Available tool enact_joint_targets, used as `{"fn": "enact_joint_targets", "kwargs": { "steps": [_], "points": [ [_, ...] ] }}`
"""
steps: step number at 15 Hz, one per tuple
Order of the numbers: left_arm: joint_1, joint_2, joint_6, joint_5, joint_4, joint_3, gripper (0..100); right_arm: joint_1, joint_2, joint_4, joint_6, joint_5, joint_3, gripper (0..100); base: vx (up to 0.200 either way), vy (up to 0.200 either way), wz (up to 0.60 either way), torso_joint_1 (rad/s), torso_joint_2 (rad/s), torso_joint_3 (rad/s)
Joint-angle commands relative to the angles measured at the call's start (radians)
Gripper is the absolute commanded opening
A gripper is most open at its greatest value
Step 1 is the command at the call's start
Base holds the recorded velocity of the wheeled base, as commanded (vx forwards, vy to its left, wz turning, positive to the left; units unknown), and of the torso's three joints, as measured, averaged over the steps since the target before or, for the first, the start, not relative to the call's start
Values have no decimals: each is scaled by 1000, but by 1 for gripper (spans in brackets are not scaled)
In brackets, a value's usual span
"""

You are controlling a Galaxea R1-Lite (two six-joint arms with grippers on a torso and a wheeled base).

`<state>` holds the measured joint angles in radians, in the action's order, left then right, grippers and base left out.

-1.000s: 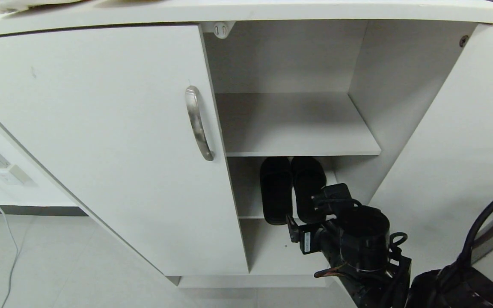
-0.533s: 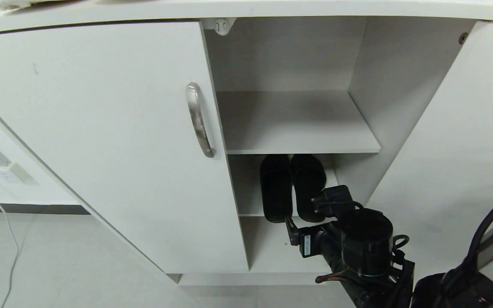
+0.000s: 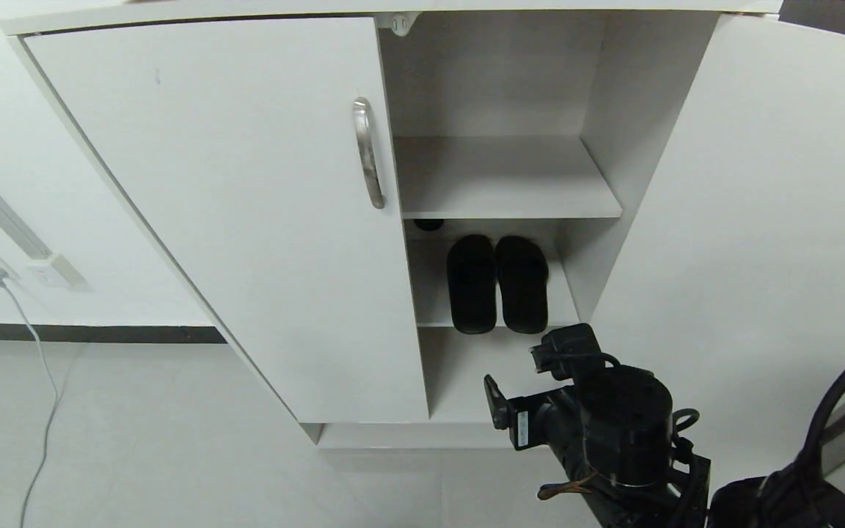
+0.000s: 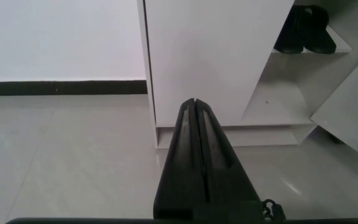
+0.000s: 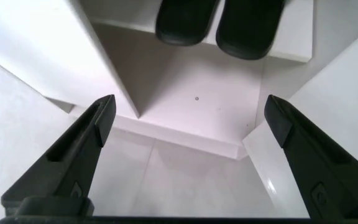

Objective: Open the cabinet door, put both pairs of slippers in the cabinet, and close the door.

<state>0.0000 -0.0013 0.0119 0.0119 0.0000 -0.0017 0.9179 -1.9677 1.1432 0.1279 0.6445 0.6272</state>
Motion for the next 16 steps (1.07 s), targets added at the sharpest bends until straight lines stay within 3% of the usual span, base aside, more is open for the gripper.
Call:
{"fn": "enact_joint_targets", "kwargs": {
  "steps": [1,10,16],
  "points": [
    [0,1,2,-1,0,0,0,-1,0,0,-1,1,-8,100,0,0,0,0,0,0],
    [0,1,-1,0,0,0,0,-2,10,7,-4,3,-18,100,0,0,0,0,0,0],
    [0,1,-1,0,0,0,0,-1,7,7,-4,3,-20,100,0,0,0,3,2,160]
  ]
}}
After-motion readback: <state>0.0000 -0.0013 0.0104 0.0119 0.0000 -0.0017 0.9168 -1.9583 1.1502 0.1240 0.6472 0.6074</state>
